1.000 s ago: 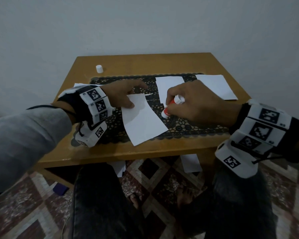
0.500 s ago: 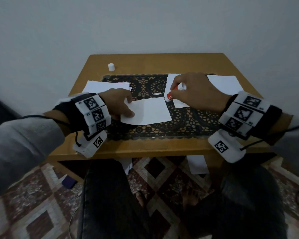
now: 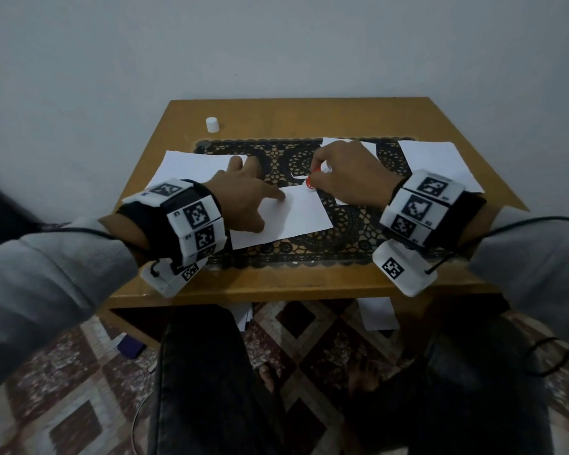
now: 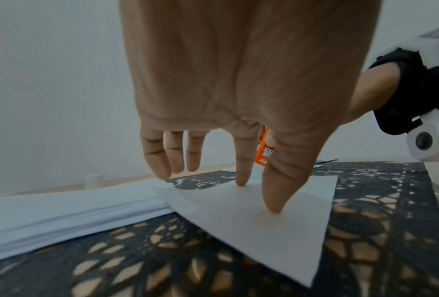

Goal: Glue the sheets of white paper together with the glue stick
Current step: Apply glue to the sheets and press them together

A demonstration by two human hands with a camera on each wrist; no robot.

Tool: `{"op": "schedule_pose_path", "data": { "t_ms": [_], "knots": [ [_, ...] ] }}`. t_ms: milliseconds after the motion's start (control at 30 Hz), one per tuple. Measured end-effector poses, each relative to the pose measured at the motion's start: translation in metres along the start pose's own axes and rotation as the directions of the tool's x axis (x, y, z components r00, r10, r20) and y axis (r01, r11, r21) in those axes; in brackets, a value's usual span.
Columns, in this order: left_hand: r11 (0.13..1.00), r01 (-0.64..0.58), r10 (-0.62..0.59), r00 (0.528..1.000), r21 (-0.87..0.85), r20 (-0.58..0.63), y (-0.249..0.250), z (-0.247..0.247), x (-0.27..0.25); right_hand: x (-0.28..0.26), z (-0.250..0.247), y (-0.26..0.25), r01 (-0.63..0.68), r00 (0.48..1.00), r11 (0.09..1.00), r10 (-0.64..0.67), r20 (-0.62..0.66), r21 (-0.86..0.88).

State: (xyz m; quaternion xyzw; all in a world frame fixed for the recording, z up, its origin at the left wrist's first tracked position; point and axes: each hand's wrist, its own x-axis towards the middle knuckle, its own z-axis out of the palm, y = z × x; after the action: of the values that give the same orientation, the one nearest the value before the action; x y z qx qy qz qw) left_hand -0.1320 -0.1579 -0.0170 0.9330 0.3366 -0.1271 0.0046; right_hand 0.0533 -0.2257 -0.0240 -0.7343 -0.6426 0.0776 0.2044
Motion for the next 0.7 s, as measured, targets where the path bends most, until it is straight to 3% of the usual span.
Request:
{"op": "schedule_pose_path", "data": {
  "t_ms": [433,700],
  "knots": [
    [0.994,-0.104,0.104,0.994,0.018,0.02,0.013,0.002,0.009,-0.056,-0.02,-0.015,-0.007,0.987,1.0,0.009,0.161,-0.012],
    [0.981,-0.189,0.189,0.982,0.043,0.001,0.017,-0.003,0.006,-0.022,-0.062,0.034,-0.147,0.986,0.962,0.162,-0.048,0.231]
  ]
}}
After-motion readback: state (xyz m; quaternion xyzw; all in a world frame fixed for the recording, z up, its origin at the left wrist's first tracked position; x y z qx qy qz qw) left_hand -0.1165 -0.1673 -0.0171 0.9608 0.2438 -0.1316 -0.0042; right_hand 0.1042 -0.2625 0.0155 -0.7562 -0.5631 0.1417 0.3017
